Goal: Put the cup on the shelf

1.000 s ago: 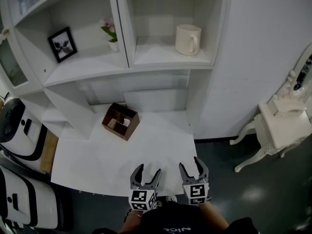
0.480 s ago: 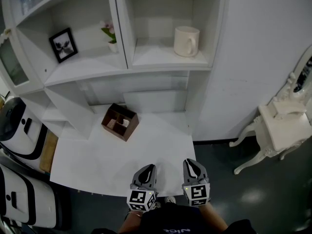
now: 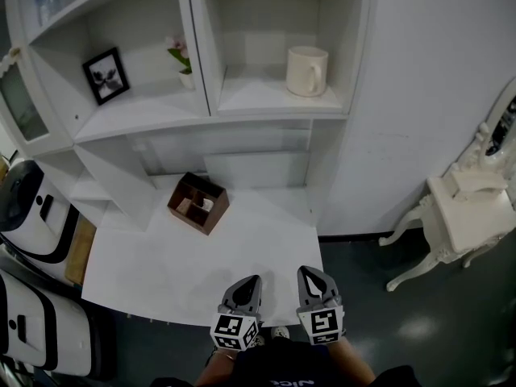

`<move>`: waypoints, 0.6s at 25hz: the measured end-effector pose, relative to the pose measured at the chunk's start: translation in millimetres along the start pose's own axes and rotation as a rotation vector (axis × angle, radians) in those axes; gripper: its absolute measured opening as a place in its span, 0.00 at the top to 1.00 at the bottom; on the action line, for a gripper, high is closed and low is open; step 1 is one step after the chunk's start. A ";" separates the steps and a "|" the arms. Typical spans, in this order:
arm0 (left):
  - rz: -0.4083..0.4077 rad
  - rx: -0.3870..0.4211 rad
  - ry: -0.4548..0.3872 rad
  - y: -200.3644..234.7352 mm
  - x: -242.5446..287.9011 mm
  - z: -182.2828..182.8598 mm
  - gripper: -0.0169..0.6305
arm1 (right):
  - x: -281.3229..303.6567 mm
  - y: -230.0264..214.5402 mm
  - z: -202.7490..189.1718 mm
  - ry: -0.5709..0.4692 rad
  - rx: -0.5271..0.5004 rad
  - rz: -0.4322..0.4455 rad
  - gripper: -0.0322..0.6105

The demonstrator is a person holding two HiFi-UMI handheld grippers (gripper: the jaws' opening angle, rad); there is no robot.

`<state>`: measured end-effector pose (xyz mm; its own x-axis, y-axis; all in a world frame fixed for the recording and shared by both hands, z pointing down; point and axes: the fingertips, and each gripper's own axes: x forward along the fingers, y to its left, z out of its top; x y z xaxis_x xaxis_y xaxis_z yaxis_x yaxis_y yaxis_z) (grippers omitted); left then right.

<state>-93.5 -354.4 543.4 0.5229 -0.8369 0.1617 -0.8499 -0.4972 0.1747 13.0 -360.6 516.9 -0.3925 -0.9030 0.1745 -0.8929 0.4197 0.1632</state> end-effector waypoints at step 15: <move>0.034 0.050 -0.016 3.7 -3.6 2.7 0.97 | -3.4 -11.8 -8.8 0.032 -0.003 -0.045 0.94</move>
<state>-98.7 -353.9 540.9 0.4932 -0.8567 0.1511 -0.8694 -0.4792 0.1203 26.8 -361.7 523.0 -0.3451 -0.9175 0.1979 -0.9087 0.3794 0.1744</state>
